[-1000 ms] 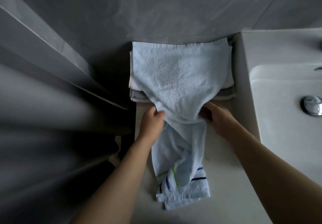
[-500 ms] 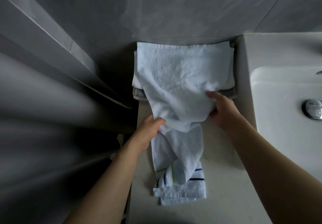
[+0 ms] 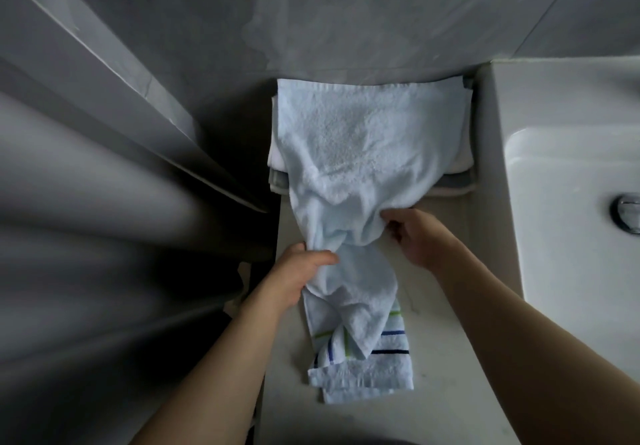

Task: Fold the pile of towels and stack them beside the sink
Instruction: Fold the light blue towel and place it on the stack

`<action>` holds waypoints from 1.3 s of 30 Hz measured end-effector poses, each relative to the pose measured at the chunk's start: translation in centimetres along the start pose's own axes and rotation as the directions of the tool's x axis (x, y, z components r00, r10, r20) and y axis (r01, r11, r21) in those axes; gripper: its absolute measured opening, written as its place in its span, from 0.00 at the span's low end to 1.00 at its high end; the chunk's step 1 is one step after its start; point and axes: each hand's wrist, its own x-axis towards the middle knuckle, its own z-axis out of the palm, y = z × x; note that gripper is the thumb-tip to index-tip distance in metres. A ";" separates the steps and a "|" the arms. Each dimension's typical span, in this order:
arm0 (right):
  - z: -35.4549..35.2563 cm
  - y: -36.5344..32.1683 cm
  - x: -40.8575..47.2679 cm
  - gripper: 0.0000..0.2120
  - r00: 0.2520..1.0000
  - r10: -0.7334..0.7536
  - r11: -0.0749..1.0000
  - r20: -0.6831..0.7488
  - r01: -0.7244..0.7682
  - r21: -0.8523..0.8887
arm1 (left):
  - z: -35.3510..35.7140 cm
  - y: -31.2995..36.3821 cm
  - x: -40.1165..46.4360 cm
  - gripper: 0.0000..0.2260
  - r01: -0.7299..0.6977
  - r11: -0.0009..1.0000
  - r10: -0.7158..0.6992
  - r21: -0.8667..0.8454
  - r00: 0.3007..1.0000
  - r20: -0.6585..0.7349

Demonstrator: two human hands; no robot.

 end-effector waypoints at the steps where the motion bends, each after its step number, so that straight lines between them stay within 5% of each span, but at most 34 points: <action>1: 0.0 -0.2 0.0 0.13 0.998 0.004 0.999 0.061 -0.006 0.033 | 0.2 0.1 -0.1 0.11 -0.018 1.000 0.018 -0.005 1.000 -0.010; 8: -1.4 -2.0 -0.5 0.20 0.992 -0.103 0.993 0.071 0.099 0.060 | -1.5 2.6 0.0 0.14 -0.131 0.955 0.150 -0.266 0.987 0.052; 17: -0.9 -3.6 -2.0 0.24 0.957 -0.235 0.971 0.172 0.221 0.094 | -1.6 3.2 -0.5 0.18 -0.054 0.846 0.216 -0.531 0.945 0.247; 21: -1.3 -4.2 -2.5 0.29 0.942 -0.188 0.974 0.277 0.215 -0.070 | -2.3 3.3 -0.4 0.18 -0.051 0.810 0.203 -0.584 0.959 0.197; 26: -3.8 -6.1 -3.0 0.20 0.935 -0.353 0.824 -0.038 0.292 -0.485 | -4.5 3.2 0.9 0.09 -0.154 0.951 0.131 -0.267 0.986 -0.104; 30: -5.3 -5.2 -3.4 0.13 0.906 -0.379 0.888 -0.188 0.299 -0.349 | -4.3 1.5 0.9 0.35 -0.107 0.994 0.105 0.006 0.959 -0.263; 33: -5.6 -0.4 -3.6 0.05 0.962 -0.227 0.875 -0.154 0.131 -0.466 | -4.1 -1.8 0.3 0.44 -0.051 0.991 0.094 0.125 0.926 -0.365; 37: -5.1 4.4 -4.6 0.23 0.989 -0.104 0.885 -0.104 0.044 -0.464 | -2.6 -5.6 -1.8 0.30 -0.013 0.975 0.043 0.222 0.990 -0.133; 39: -4.2 5.0 -4.9 0.19 0.988 -0.139 0.883 -0.073 0.090 -0.460 | -1.3 -7.0 -2.3 0.21 -0.021 0.953 0.058 0.303 0.992 -0.113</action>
